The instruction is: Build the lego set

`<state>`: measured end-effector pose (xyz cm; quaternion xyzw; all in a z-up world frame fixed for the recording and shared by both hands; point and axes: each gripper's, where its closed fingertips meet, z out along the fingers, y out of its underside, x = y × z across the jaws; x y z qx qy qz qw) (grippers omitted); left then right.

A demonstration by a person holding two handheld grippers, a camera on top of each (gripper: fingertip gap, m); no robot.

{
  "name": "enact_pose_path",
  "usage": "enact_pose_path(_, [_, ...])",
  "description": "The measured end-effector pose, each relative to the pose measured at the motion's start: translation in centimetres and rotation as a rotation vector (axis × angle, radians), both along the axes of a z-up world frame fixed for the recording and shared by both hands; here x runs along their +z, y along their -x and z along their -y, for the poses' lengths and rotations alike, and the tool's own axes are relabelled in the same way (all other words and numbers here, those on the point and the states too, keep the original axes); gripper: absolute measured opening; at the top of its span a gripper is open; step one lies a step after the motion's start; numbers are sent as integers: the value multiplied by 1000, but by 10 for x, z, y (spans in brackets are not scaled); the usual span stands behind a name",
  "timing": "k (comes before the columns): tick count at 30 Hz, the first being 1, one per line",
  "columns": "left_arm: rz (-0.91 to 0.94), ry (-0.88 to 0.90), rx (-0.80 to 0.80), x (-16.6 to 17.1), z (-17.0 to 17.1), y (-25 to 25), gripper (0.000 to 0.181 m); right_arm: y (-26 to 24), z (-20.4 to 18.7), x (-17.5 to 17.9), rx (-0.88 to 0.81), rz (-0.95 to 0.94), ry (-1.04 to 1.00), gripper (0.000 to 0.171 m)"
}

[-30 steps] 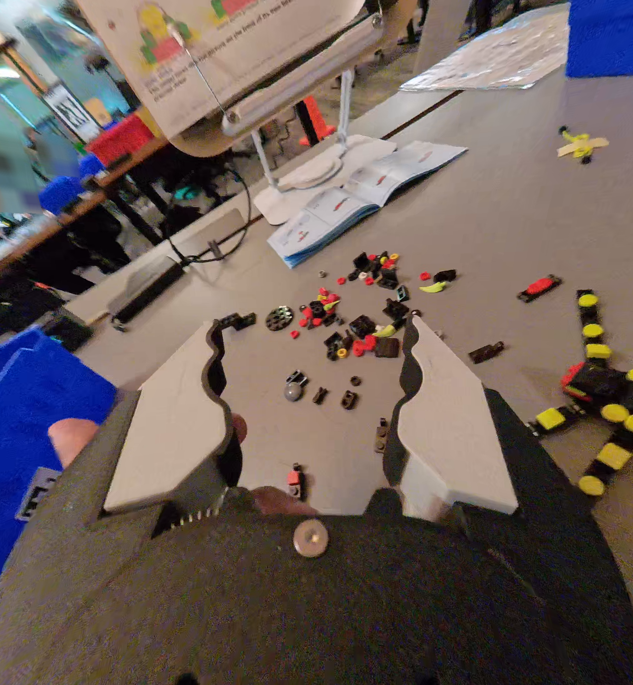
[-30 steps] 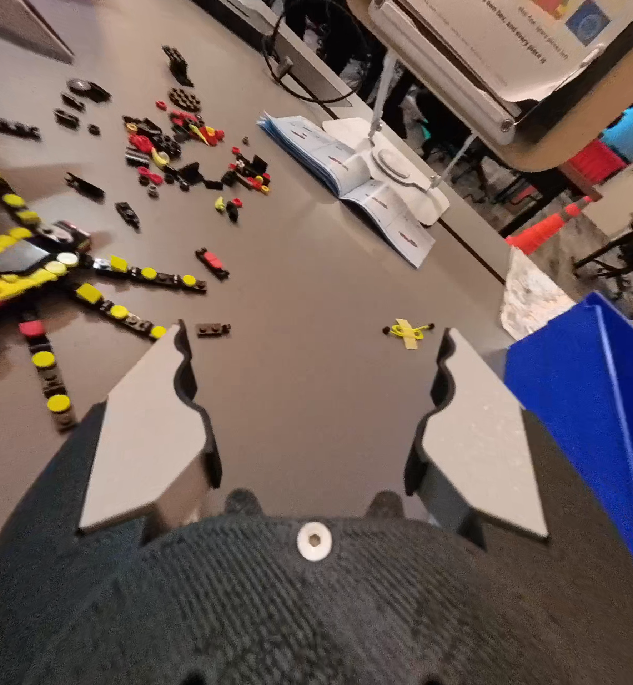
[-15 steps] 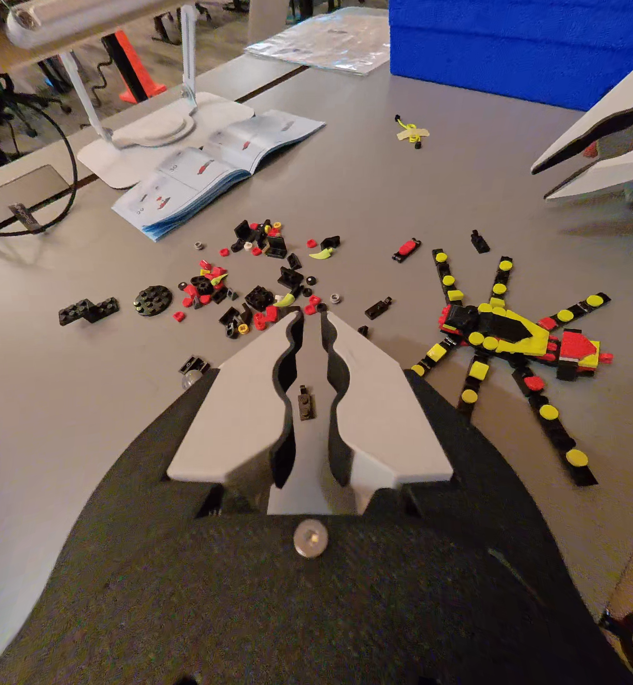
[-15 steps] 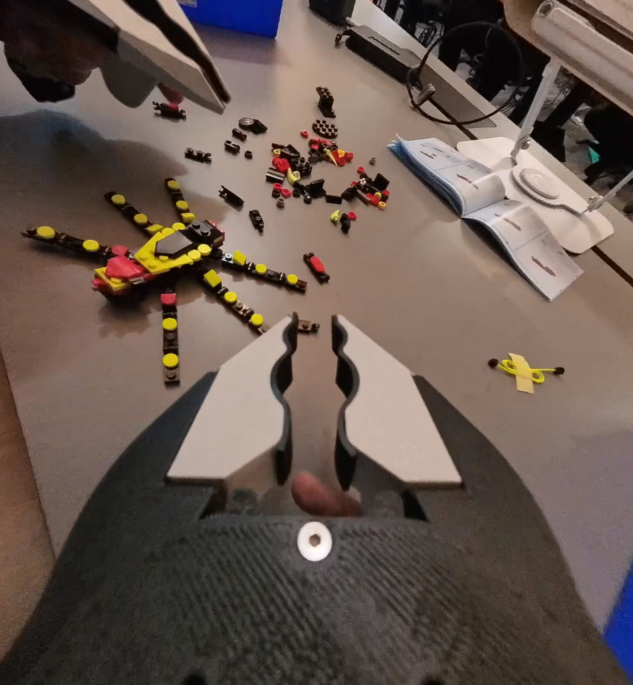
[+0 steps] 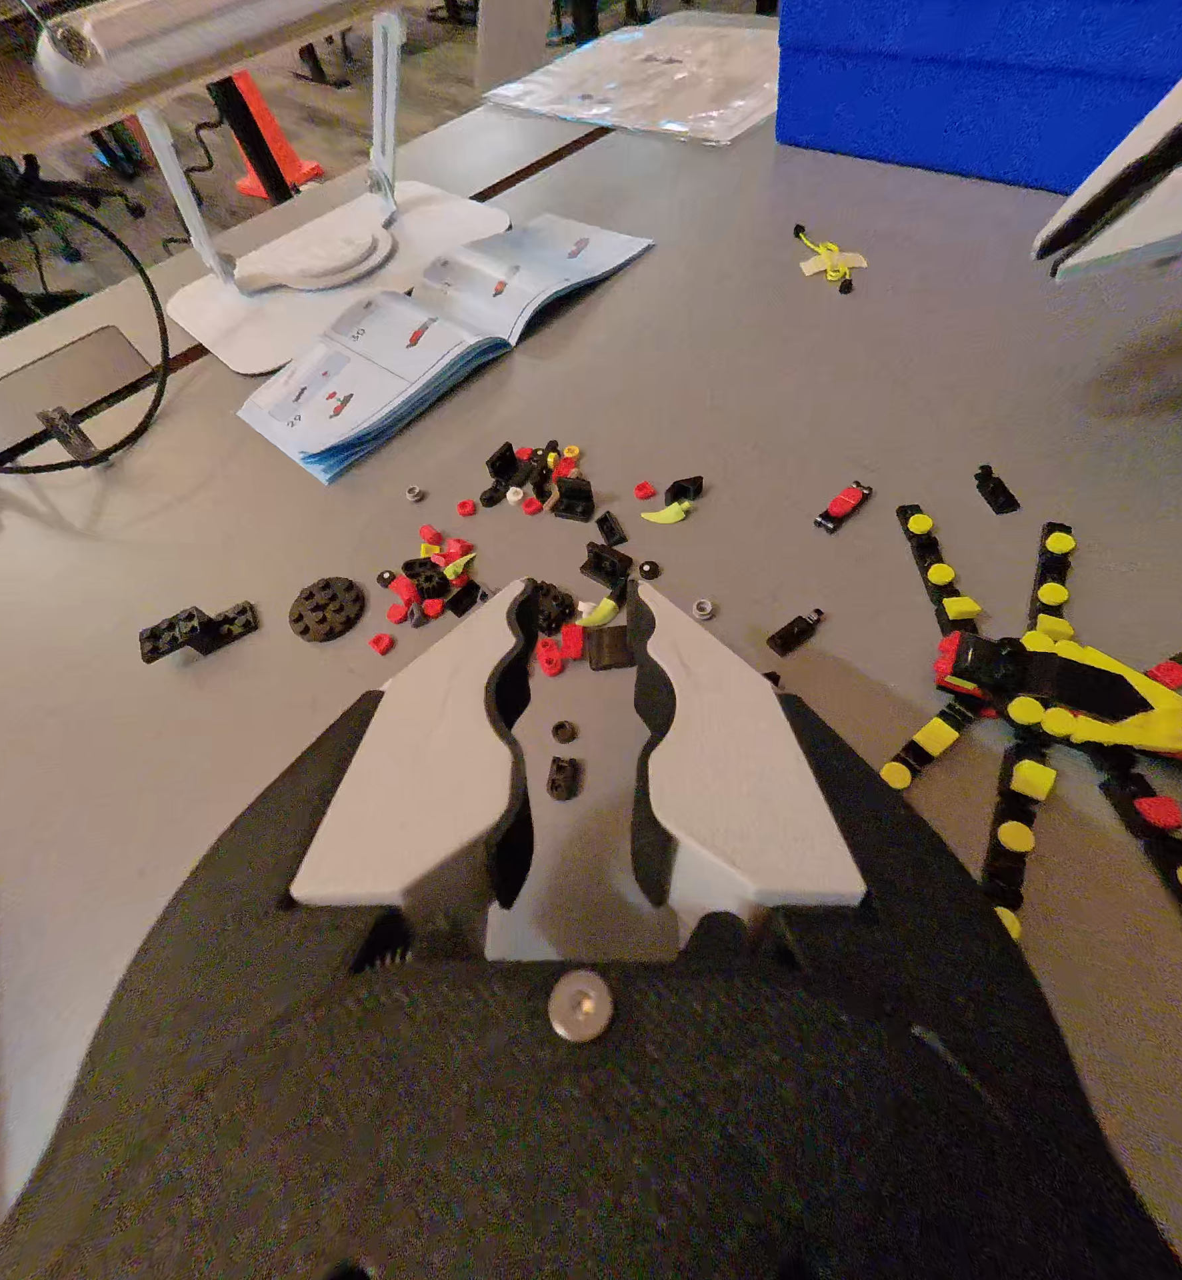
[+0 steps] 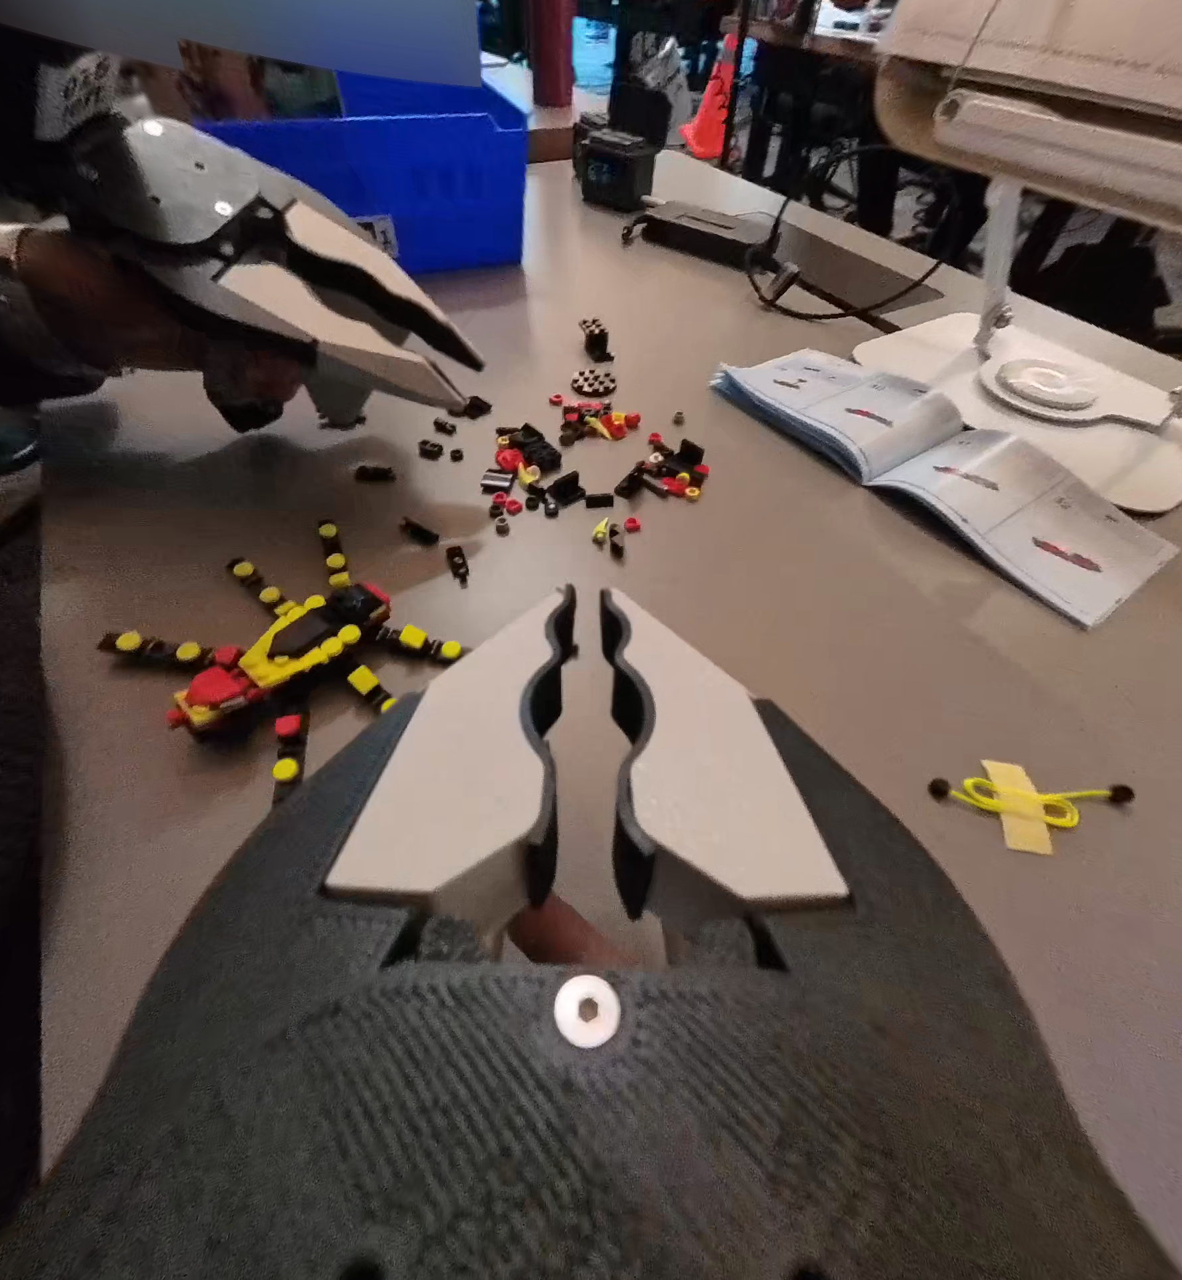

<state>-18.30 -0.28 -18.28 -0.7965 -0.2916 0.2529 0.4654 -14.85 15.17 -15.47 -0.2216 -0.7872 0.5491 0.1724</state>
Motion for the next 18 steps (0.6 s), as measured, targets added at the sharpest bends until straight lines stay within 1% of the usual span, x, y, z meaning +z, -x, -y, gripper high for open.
enact_pose_path(2, [7,11,-12,-2,-1,3,21,13,-5,0,-70,32,11,7])
enact_pose_path(5, [-13,13,-12,1,1,6,14,28,-19,-5,-170,66,16,13])
enact_pose_path(7, [-20,-9,-8,4,2,5,10,36,-32,-5,-257,79,36,25])
enact_pose_path(8, [-12,-18,-9,5,1,4,9,36,-35,-5,-281,91,47,29])
enact_pose_path(11, [-4,-30,-31,6,-6,-1,8,27,-29,-11,-254,151,56,28])
enact_pose_path(14, [-12,-4,-70,4,-17,-4,8,11,-16,-27,-216,240,15,31])
enact_pose_path(16, [2,5,-92,0,-25,-4,8,7,-16,-37,-284,289,-5,39])
enact_pose_path(18, [54,-6,-118,-3,-34,-4,2,-2,-7,-40,-290,331,8,43])
